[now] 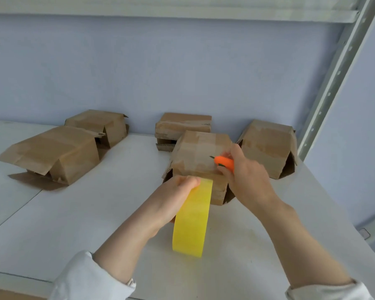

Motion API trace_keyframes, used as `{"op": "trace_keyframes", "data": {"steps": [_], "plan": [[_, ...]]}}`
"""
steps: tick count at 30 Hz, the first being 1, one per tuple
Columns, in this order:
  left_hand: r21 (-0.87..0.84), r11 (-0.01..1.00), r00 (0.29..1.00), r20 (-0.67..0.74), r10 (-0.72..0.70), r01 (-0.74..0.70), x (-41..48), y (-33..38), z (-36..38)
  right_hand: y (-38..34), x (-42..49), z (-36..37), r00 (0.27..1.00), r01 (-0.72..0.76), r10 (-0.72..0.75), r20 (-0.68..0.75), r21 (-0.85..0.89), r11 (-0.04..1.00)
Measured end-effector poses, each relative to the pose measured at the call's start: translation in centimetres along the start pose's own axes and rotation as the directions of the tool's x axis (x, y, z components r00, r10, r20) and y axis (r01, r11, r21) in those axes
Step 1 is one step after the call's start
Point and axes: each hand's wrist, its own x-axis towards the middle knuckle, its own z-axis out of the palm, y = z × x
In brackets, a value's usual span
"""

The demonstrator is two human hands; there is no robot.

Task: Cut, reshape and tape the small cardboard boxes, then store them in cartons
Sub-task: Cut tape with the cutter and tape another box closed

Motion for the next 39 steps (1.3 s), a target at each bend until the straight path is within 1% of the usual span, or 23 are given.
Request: {"op": "trace_keyframes", "data": {"steps": [2,5,6,8,9,11,13,16,17,18,20,21,23,25,28,33,37,39], "plan": [[-0.018,0.997,0.996,0.045,0.079,-0.078,-1.4,0.6,-0.2,0.0,0.4,0.4,1.000,-0.002,0.001,-0.006,-0.131,0.991],[0.075,0.990,0.992,-0.026,0.121,-0.119,-1.7,0.9,-0.7,-0.3,0.5,0.8,1.000,-0.006,0.005,-0.002,-0.235,0.972],[0.097,0.989,0.992,-0.043,0.117,-0.113,-1.8,1.0,-0.7,-0.4,0.5,1.0,1.000,0.003,-0.004,-0.005,-0.251,0.968],[0.115,0.988,0.994,-0.020,0.106,-0.103,-1.7,0.8,-0.6,-0.6,0.5,1.3,1.000,0.019,-0.022,-0.009,-0.285,0.958],[0.119,0.989,0.996,0.023,0.086,-0.088,-1.7,0.3,-0.4,-0.6,0.5,1.4,1.000,0.021,-0.025,-0.011,-0.298,0.954],[0.046,0.999,0.994,0.105,0.021,-0.026,-2.1,-0.4,-0.3,-0.7,0.6,1.6,0.999,0.009,-0.020,-0.033,-0.301,0.954],[-0.023,1.000,0.994,0.113,-0.013,0.015,-2.2,-0.4,-0.3,-0.8,0.7,1.6,0.999,-0.005,-0.007,-0.044,-0.273,0.962],[-0.022,1.000,0.993,0.116,-0.001,0.004,-2.3,-0.2,-0.1,-0.5,0.8,1.2,1.000,-0.016,0.011,-0.029,-0.180,0.984],[-0.019,1.000,0.993,0.117,-0.001,0.003,-2.4,-0.2,-0.1,-0.3,0.8,0.8,0.999,-0.027,0.025,-0.022,-0.104,0.994],[-0.024,1.000,0.991,0.130,-0.003,0.006,-2.5,-0.1,-0.1,0.0,0.8,0.2,0.999,-0.046,0.046,-0.012,0.024,0.999],[-0.028,1.000,0.988,0.151,-0.002,0.006,-2.8,-0.1,0.0,0.3,0.7,-0.9,0.998,-0.061,0.049,0.045,0.316,0.947],[-0.038,0.999,0.989,0.149,0.003,0.003,-2.8,-0.1,0.0,0.2,0.5,-1.3,0.997,-0.033,0.001,0.083,0.381,0.924],[-0.054,0.999,0.990,0.142,0.008,-0.001,-2.9,-0.2,0.0,-0.3,0.1,-1.6,0.979,0.031,-0.107,0.171,0.394,0.919],[-0.058,0.998,0.990,0.141,0.011,-0.003,-2.9,-0.2,0.1,-0.8,-0.2,-1.3,0.965,0.054,-0.148,0.218,0.385,0.921],[-0.097,0.995,0.986,0.167,0.023,-0.007,-2.9,-0.4,-0.1,-1.1,-0.2,-0.6,0.961,0.073,-0.168,0.219,0.386,0.920],[-0.212,0.976,0.970,0.242,0.009,0.044,-3.6,0.3,-0.3,-1.2,0.0,-0.2,0.946,0.142,-0.226,0.233,0.330,0.933],[-0.240,0.968,0.972,0.234,-0.014,0.072,-3.7,0.4,-0.3,-1.3,-0.1,0.2,0.930,0.197,-0.270,0.250,0.282,0.939],[-0.240,0.968,0.974,0.227,-0.021,0.077,-3.7,0.4,-0.3,-1.2,0.0,0.1,0.932,0.185,-0.264,0.249,0.298,0.936]]}}
